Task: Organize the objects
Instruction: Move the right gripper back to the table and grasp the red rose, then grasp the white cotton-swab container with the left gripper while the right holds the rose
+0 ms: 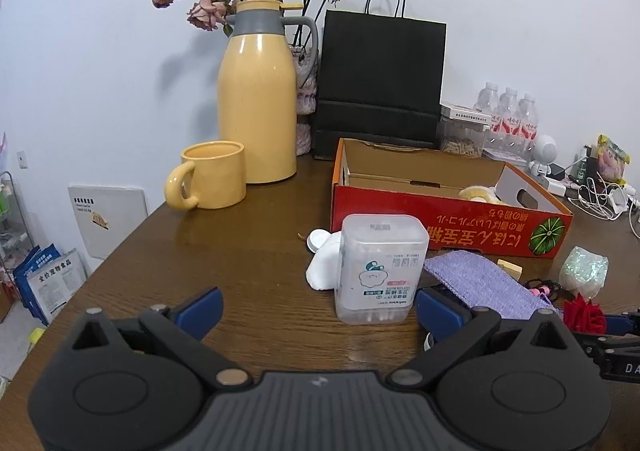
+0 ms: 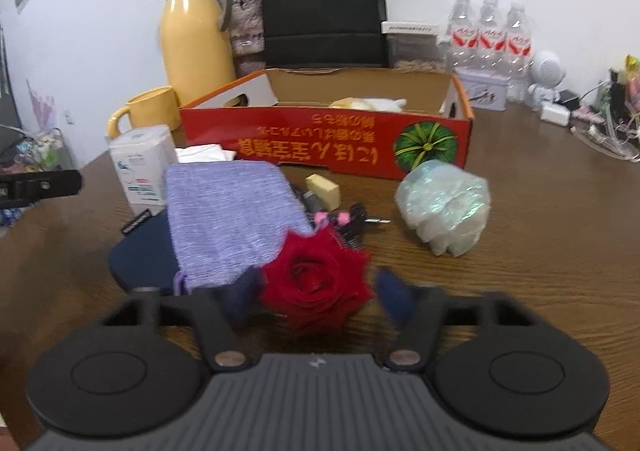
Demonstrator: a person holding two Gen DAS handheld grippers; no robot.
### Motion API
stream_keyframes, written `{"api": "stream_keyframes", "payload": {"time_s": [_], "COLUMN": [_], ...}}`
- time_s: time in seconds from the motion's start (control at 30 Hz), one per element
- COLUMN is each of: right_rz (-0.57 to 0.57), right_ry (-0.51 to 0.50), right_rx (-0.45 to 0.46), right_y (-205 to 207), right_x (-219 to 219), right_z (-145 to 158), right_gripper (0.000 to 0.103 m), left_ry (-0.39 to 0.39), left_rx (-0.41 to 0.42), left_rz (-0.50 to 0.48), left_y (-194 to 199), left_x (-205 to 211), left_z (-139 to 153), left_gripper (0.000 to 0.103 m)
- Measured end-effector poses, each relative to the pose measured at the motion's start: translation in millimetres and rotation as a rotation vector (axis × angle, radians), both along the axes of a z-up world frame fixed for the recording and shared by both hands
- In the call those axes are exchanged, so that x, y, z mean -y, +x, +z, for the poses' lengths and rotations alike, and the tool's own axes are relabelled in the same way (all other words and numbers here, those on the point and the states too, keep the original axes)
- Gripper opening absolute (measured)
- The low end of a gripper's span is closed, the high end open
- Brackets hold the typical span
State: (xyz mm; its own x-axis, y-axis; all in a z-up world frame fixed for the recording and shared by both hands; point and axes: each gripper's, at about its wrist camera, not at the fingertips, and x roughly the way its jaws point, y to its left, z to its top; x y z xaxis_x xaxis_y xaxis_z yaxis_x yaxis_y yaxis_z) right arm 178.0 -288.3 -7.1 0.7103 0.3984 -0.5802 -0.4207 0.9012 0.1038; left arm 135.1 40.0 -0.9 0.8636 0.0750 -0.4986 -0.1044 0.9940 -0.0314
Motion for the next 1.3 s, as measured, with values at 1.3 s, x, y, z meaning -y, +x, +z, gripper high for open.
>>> {"api": "stream_keyframes", "payload": {"time_s": [1.3], "right_rz": [-0.082], "right_ry": [0.162], "right_rx": [0.143], "right_y": [8.5], "right_x": [38.9], "right_z": [0.6], "right_gripper": [0.038], "left_ry": [0.043], "left_rx": [0.035], "left_rz": [0.118], "left_y": [80.6], "left_x": [37.6], "left_z": [-25.6], "left_gripper": [0.103]}}
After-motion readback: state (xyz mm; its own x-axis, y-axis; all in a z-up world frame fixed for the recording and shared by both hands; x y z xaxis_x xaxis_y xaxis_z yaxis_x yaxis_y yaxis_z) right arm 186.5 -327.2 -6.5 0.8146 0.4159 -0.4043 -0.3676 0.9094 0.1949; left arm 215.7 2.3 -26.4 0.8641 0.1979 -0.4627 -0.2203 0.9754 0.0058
